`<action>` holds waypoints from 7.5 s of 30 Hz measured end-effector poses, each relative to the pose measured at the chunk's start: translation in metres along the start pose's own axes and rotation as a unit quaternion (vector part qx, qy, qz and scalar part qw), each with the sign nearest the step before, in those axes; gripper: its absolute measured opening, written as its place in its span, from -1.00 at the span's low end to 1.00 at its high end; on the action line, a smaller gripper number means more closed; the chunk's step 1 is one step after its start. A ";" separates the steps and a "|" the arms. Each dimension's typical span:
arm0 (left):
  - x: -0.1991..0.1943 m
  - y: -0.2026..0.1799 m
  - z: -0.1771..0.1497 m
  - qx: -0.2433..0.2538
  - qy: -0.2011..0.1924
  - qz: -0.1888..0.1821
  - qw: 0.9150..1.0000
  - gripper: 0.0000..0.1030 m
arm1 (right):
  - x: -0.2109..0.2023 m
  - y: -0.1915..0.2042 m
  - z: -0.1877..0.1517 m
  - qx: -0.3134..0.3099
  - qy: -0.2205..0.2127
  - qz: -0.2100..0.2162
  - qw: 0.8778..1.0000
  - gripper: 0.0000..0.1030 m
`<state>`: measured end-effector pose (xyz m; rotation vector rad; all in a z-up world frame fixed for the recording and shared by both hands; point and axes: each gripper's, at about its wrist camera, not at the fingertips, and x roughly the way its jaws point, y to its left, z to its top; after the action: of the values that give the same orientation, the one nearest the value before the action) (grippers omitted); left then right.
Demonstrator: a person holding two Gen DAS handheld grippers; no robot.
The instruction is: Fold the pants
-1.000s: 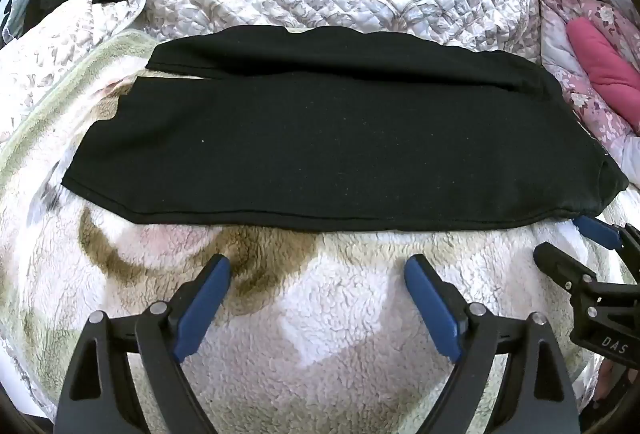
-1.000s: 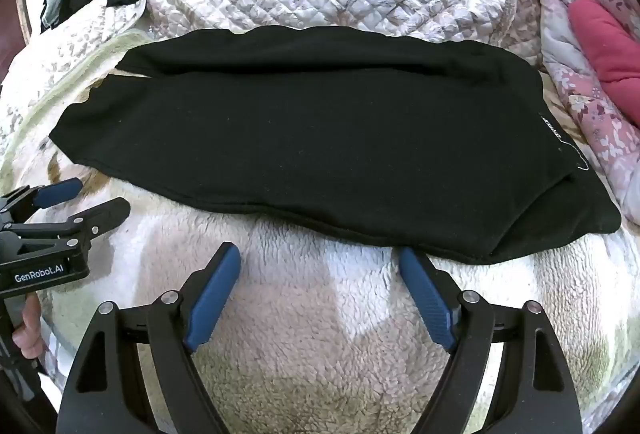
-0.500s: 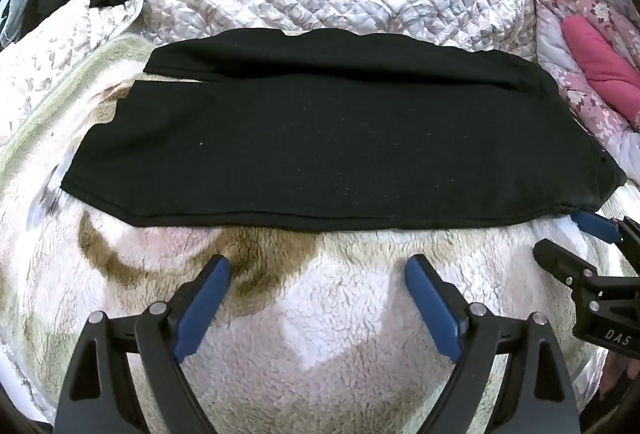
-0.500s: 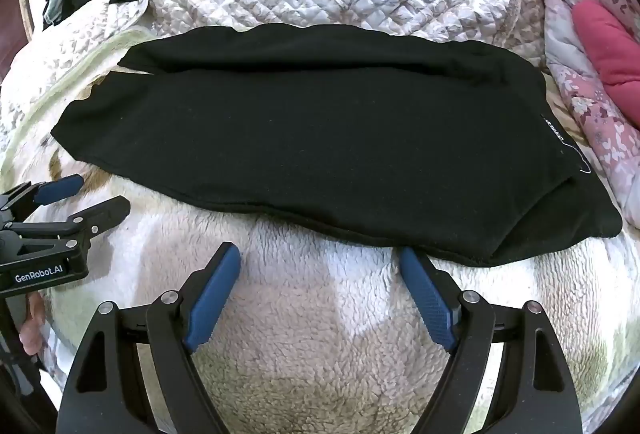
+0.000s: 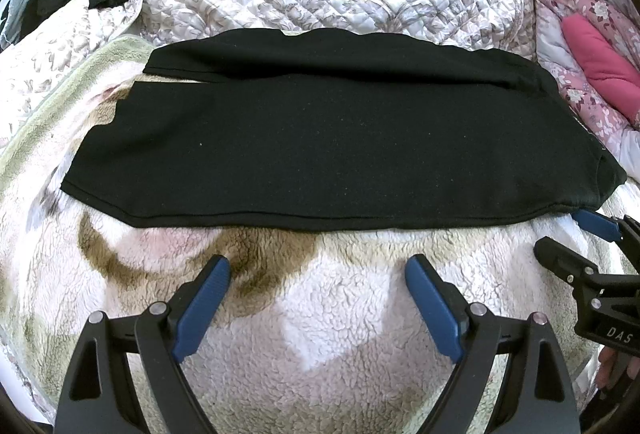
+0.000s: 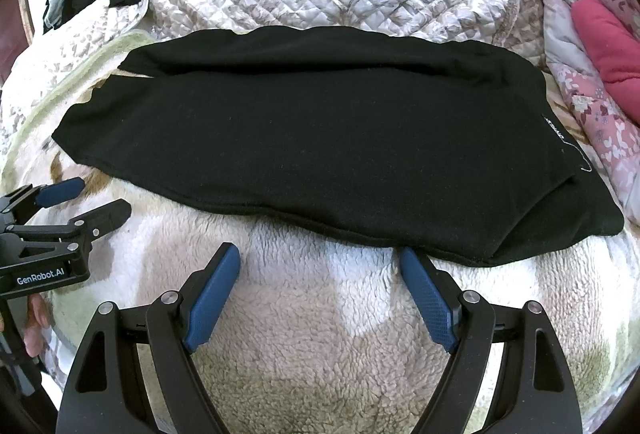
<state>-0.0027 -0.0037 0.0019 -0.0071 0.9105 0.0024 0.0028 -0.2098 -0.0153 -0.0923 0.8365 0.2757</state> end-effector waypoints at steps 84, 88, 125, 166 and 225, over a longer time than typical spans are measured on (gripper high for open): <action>-0.001 -0.007 0.001 0.009 -0.006 0.005 1.000 0.79 | -0.009 -0.013 0.000 0.006 0.003 0.027 1.000 0.60; -0.005 -0.003 0.001 0.004 -0.011 0.004 1.000 0.77 | -0.014 -0.020 0.001 0.014 -0.003 0.028 1.000 0.60; 0.033 0.121 0.037 -0.229 -0.031 0.011 0.973 -0.47 | -0.006 -0.193 0.029 0.341 -0.057 0.021 0.938 -0.74; -0.091 0.160 -0.034 -0.224 -0.094 0.077 0.967 -0.47 | -0.158 -0.179 -0.056 0.324 -0.107 -0.076 0.937 -0.05; -0.003 0.013 0.049 -0.026 -0.005 -0.035 0.999 -0.08 | -0.017 -0.084 0.060 0.088 0.044 0.050 0.994 0.14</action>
<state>0.0344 0.0097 0.0339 -0.0871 0.8994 -0.0390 0.0584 -0.2824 0.0352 0.1030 0.9519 0.2917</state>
